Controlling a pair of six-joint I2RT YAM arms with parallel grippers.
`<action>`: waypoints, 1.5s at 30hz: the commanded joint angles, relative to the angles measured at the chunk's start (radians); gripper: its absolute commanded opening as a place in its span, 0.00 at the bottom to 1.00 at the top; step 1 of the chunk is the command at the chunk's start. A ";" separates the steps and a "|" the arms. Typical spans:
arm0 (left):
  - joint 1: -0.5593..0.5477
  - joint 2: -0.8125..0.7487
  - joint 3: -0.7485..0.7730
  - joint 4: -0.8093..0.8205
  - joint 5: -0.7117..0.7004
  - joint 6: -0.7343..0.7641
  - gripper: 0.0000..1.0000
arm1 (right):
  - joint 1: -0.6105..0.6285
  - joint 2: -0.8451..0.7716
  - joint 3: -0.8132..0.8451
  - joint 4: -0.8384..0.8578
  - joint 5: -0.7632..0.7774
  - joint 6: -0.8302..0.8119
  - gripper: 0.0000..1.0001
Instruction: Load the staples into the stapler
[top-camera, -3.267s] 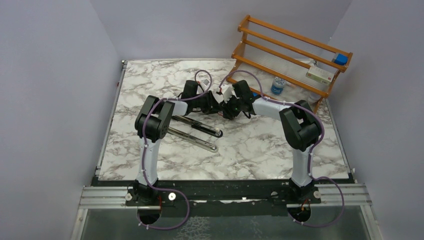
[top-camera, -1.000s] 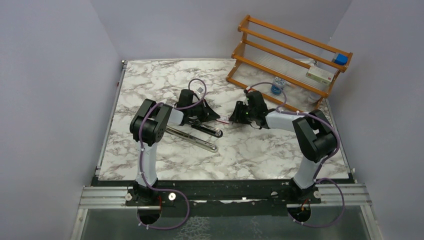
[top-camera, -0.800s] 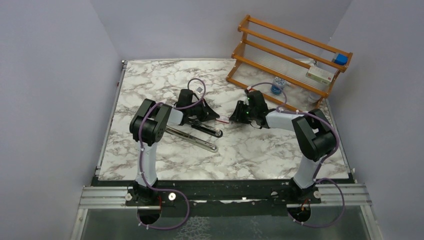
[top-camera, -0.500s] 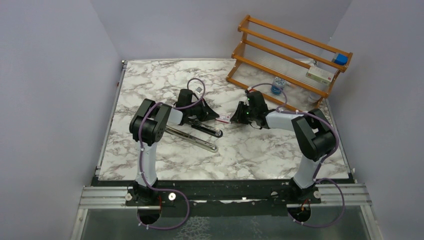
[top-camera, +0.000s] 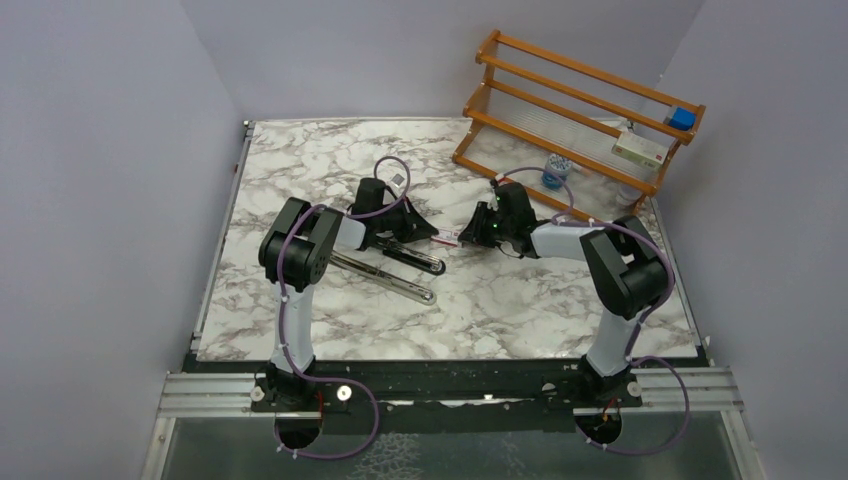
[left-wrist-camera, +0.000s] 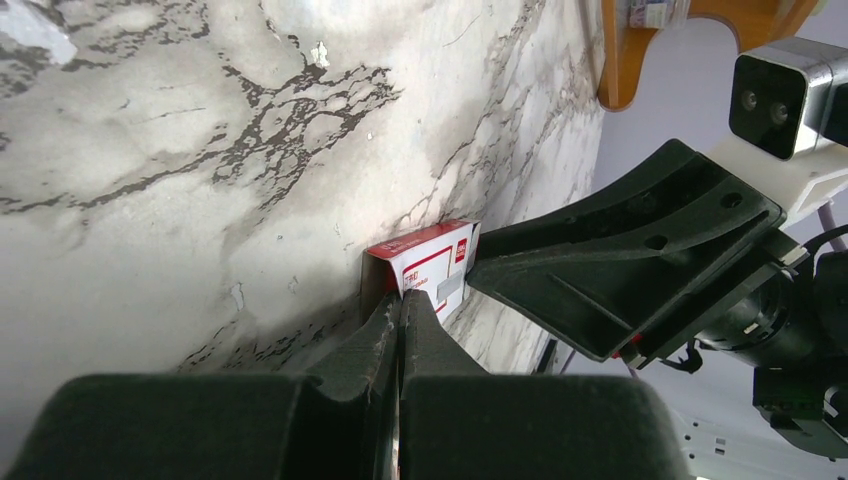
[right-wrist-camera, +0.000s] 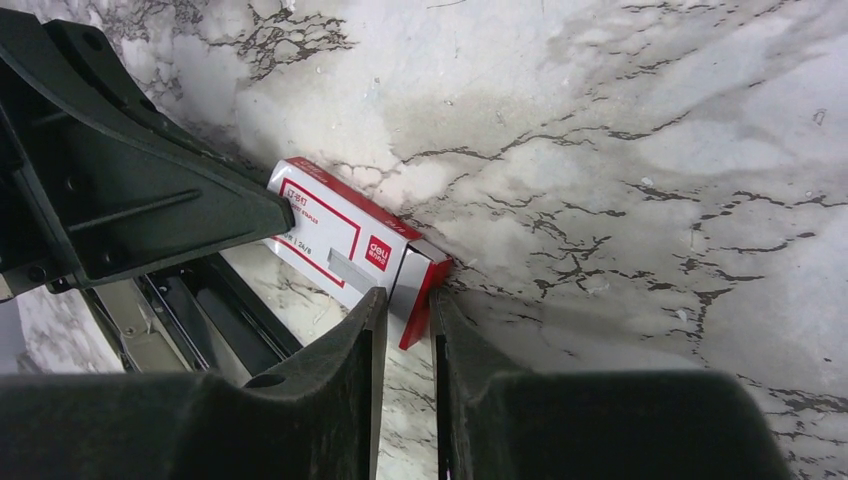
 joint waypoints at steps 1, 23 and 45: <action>0.006 0.018 0.013 0.011 -0.011 0.004 0.00 | -0.005 0.034 -0.016 -0.004 0.006 0.007 0.23; 0.008 0.019 0.010 0.012 -0.007 0.002 0.00 | -0.019 0.014 -0.045 -0.018 0.046 0.013 0.13; 0.009 0.017 0.009 0.012 -0.009 0.000 0.00 | -0.019 0.078 -0.014 -0.029 0.013 0.021 0.28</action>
